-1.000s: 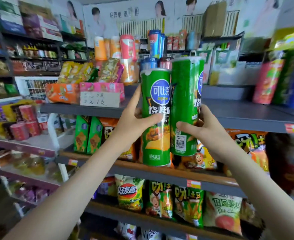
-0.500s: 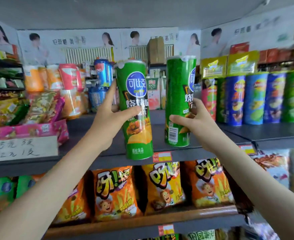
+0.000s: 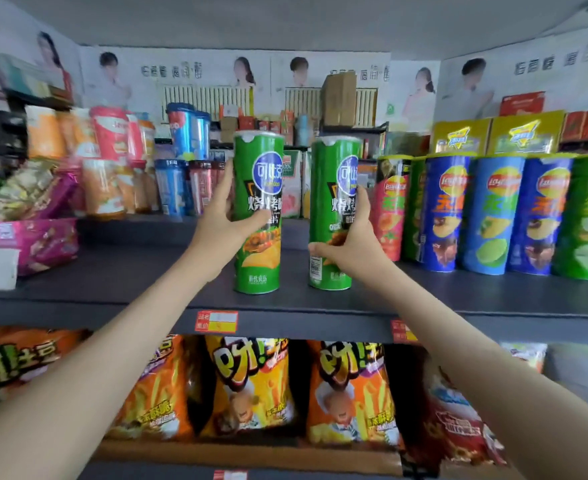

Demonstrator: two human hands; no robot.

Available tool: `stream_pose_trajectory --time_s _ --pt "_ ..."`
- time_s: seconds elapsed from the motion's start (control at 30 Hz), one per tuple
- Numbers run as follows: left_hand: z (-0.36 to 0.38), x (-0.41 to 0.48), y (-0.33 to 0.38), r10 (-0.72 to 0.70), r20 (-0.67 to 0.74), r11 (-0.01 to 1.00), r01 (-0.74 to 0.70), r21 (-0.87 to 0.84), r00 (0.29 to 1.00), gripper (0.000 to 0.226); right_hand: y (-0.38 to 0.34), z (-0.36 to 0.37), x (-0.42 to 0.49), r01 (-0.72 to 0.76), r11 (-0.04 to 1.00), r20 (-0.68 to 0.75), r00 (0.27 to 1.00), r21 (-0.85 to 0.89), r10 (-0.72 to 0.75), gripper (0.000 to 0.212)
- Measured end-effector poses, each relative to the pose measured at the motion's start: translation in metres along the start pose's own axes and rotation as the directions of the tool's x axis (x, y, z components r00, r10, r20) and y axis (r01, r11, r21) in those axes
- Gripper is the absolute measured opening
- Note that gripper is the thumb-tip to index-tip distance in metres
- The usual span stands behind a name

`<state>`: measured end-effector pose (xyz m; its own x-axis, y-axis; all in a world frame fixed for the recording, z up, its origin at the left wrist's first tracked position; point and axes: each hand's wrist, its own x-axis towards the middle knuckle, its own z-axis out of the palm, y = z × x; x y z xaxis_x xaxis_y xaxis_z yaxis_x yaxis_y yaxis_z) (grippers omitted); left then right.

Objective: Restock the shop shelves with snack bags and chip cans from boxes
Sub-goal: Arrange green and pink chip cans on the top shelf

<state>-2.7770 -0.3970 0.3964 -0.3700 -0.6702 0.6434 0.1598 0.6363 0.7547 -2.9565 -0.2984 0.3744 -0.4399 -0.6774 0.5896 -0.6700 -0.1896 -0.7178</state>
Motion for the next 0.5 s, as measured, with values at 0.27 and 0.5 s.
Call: stream_pose_trajectory --time_s 0.27,0.5 --pt "-0.001 -0.015 0.009 -0.113 0.084 0.943 0.08 0.322 0.99 0.112 0.026 -0.01 0.005 0.196 0.981 0.184 0.964 0.006 -0.193 0.137" --pt "-0.005 -0.01 0.0 -0.103 0.148 0.926 0.04 0.375 0.984 0.112 0.021 -0.004 0.001 0.263 0.939 0.15 0.961 -0.222 -0.234 0.114"
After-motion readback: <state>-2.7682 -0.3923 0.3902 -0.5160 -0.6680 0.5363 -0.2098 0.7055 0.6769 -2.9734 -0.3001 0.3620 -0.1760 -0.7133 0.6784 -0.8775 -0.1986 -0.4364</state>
